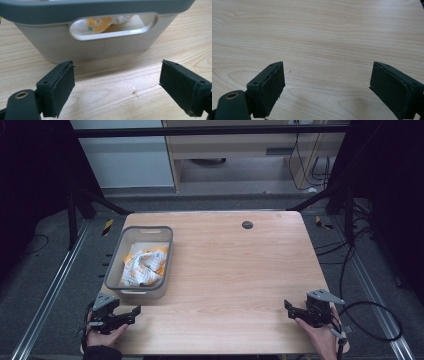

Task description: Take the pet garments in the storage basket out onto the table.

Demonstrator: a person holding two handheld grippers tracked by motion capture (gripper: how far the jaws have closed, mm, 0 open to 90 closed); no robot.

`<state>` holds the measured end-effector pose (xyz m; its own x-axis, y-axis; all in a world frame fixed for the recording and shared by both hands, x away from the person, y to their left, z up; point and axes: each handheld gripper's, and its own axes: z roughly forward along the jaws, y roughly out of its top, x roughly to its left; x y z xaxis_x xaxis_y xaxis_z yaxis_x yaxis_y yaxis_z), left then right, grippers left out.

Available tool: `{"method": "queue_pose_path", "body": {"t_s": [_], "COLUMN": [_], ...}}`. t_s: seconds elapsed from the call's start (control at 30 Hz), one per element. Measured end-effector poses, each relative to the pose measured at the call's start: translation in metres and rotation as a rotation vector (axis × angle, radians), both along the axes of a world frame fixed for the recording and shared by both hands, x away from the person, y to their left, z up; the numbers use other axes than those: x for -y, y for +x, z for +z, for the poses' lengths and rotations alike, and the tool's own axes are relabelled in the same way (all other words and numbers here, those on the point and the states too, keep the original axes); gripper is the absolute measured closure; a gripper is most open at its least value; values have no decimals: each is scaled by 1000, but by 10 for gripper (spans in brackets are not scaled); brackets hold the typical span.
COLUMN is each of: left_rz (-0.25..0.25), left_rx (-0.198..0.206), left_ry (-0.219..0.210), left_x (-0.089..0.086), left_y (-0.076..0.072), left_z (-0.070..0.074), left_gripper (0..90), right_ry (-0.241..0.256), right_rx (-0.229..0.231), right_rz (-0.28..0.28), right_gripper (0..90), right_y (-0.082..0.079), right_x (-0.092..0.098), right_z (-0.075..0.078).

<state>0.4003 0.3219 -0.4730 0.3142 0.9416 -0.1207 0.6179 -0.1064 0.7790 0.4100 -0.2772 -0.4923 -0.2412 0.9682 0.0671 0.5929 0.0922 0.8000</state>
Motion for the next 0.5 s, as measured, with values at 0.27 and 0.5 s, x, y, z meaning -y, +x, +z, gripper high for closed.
{"method": "queue_pose_path", "body": {"t_s": [0.27, 0.5], "left_rz": [16, 22], "left_rx": [48, 73], "left_ry": [-33, -54], "left_x": [-6, -6], "left_y": [-7, -10], "left_z": [13, 22], "left_gripper": [146, 152], "right_ry": [-24, -32], "right_rx": [26, 33], "right_rz": [-2, -4], "right_gripper": [126, 127], "right_y": [-2, -2], "right_x": [-6, -5], "right_z": [1, 0]}}
